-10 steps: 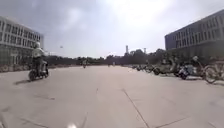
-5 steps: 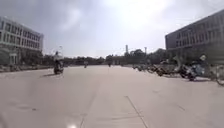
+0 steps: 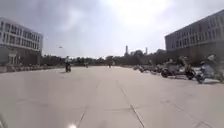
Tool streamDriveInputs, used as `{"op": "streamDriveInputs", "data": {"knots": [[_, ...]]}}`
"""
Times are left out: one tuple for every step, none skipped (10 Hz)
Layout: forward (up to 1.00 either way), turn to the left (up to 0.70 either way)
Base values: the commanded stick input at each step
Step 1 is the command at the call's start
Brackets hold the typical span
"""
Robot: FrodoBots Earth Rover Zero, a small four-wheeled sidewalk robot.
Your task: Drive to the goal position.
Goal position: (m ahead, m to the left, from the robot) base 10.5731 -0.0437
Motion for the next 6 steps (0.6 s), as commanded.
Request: {"op": "streamDriveInputs", "data": {"knots": [[1.00, 0.00], [1.00, 0.00], [1.00, 0.00], [1.00, 0.00], [1.00, 0.00], [1.00, 0.00]]}}
